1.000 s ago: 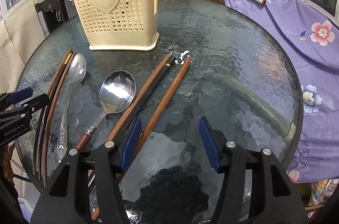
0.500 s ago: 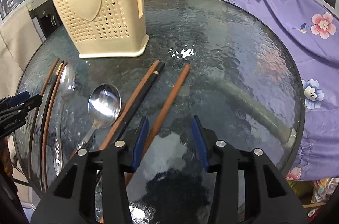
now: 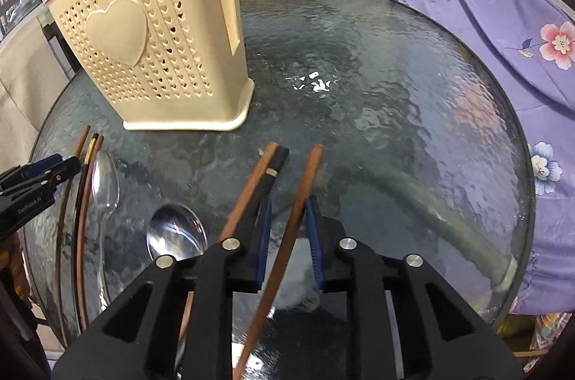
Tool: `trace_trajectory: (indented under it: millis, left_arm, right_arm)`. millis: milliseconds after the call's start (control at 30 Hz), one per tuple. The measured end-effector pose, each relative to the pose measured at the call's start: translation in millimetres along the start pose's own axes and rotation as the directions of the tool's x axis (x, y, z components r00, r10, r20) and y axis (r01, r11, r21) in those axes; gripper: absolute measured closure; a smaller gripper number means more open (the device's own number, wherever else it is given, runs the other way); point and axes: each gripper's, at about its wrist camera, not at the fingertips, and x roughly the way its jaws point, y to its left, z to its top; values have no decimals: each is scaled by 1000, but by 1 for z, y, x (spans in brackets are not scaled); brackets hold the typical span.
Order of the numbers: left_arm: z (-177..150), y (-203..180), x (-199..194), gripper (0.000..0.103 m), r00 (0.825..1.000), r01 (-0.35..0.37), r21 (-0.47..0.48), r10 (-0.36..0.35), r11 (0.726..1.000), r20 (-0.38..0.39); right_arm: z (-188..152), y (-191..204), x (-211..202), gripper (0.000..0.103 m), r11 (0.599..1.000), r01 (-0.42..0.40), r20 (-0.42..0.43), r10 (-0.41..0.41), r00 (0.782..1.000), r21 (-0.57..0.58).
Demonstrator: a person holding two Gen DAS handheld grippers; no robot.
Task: Organize utensils
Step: 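Grasp a brown chopstick with the right tool while the left tool grasps another chopstick, then carry the chopstick into the beige holder with the right tool while the left tool inserts its chopstick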
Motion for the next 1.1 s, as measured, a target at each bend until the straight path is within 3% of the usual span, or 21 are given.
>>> trace_trajectory:
  millis: [367,433,500,600,800,1100]
  left_arm:
    - [0,-12,0,64,1000,20,30,-20,999,-2]
    - [-2,-13,-1,68,1000,20,31,-20,999,0]
    - [-2,-14,-1,79,1000,21,32,-21,999,1]
    - [-2,-16,-1,85,1000,18,29,-18,999,3]
    - [0,-18,-1,93,1000,9,18,-9,1000,8]
    - [2,-14,1,94,1000,22,0,-22,1000,17]
  right_arm:
    - [11,7,7,85,1000,1,-10,-1,1000,-14]
    - [10,9,7,86,1000,6,-6,-6,1000,-14]
    - [10,8,8,91,1000,13,-1,-13,1000,-9]
    - [11,4,9,94,1000,10,3,-10,1000,4]
    - [13,3,10,95,1000,16,10,-16,1000,-2]
    - [12,3,11,95,1000,-3,20,2,1000,9]
